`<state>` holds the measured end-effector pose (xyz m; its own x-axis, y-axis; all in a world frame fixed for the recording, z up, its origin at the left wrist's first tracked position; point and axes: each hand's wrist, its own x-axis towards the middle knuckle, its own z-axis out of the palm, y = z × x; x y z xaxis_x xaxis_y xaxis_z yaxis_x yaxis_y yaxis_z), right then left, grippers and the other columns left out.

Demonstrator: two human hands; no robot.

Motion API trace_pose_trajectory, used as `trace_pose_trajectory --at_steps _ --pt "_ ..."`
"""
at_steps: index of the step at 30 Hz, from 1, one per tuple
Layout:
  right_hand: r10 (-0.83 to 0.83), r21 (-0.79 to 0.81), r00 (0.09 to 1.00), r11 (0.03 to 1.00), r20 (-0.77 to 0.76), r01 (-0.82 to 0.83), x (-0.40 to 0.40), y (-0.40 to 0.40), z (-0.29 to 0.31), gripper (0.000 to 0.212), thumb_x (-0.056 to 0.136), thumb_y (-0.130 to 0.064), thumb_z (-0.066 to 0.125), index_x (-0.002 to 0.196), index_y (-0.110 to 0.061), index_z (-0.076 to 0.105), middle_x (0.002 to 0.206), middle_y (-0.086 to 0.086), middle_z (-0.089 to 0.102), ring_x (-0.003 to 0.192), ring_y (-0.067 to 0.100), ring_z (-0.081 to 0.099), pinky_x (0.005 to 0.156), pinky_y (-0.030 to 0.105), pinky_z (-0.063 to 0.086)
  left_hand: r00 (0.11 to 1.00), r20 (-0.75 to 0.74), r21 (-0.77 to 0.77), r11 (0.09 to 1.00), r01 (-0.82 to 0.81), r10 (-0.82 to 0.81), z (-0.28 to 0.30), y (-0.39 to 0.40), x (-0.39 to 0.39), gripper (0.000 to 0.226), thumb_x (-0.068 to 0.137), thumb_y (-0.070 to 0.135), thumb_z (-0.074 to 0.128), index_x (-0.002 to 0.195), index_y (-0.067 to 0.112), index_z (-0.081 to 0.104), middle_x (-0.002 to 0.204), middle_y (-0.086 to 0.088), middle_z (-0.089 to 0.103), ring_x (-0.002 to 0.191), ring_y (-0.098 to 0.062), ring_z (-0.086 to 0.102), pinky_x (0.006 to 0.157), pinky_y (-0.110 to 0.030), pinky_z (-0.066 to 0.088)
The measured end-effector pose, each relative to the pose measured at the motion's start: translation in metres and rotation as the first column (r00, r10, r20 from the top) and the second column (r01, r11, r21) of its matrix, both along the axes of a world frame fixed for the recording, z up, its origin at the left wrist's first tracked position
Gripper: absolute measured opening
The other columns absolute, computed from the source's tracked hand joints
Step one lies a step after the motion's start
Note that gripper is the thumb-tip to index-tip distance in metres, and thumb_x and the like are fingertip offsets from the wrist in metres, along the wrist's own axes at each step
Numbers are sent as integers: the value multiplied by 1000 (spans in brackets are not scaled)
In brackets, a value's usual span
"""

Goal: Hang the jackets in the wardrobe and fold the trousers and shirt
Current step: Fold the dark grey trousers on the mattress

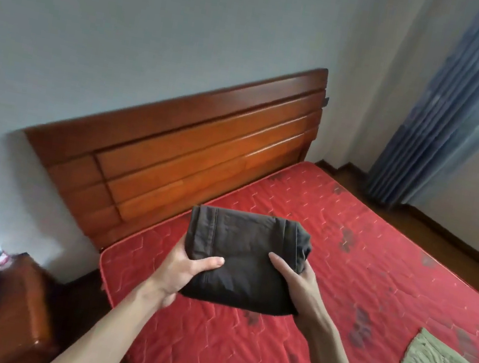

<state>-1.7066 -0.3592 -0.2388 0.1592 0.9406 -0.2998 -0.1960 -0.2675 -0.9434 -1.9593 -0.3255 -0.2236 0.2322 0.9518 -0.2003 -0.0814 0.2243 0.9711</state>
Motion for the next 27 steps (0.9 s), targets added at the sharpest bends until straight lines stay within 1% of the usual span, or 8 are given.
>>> trace_pose_trajectory --at_steps 3,6,9,12,15,18,22,27 --pt "97 17 995 995 -26 -97 -49 14 14 60 72 -42 93 124 -24 69 118 0 79 109 19 76 91 35 59 997 -3 22 997 -79 79 12 -9 -51 57 80 9 88 131 22 66 123 -3 76 117 -22 72 99 -39 55" --pt "191 40 981 981 -19 -190 -99 29 25 62 71 -47 93 126 -28 69 120 -2 78 112 18 75 98 38 56 984 1 41 983 -179 179 19 -16 -102 64 74 18 93 131 26 65 125 -2 75 118 -22 71 99 -40 55" --pt "284 33 959 958 1 -284 -151 42 34 63 74 -52 90 130 -35 66 124 -8 76 114 12 73 95 33 56 963 5 52 961 -270 271 24 -26 -154 70 71 23 95 133 29 62 124 0 76 116 -20 72 93 -34 59" --pt "447 -23 890 893 -92 -450 -205 50 42 63 77 -54 89 133 -46 60 128 -12 74 118 11 71 86 26 61 934 -9 70 932 -355 356 29 -37 -209 70 72 21 95 134 25 62 122 0 76 113 -18 73 86 -24 60" --pt "520 -44 842 847 -142 -530 -261 57 44 69 74 -55 91 135 -51 58 129 -13 73 117 10 71 80 24 62 909 -35 86 907 -412 416 34 -47 -263 63 75 19 94 130 26 64 119 4 77 112 -14 73 87 -26 60" --pt "532 -14 833 842 -150 -540 -321 64 42 70 74 -49 93 136 -42 62 129 -7 74 117 15 72 82 27 62 879 -42 82 878 -471 476 36 -55 -316 65 77 13 92 133 24 62 121 3 77 114 -16 72 95 -33 58" --pt "518 62 854 855 -48 -515 -402 67 43 57 79 -49 89 130 -30 70 124 -3 76 115 16 73 84 25 62 834 -40 70 834 -548 551 38 -67 -385 67 75 17 94 133 28 61 120 4 76 111 -13 73 85 -24 60" --pt "509 139 859 848 50 -511 -501 67 46 38 92 -44 78 124 -23 73 117 -4 79 109 13 75 81 21 61 783 -38 59 783 -619 621 36 -82 -470 66 73 23 94 129 37 61 117 13 76 108 -7 73 85 -24 58"
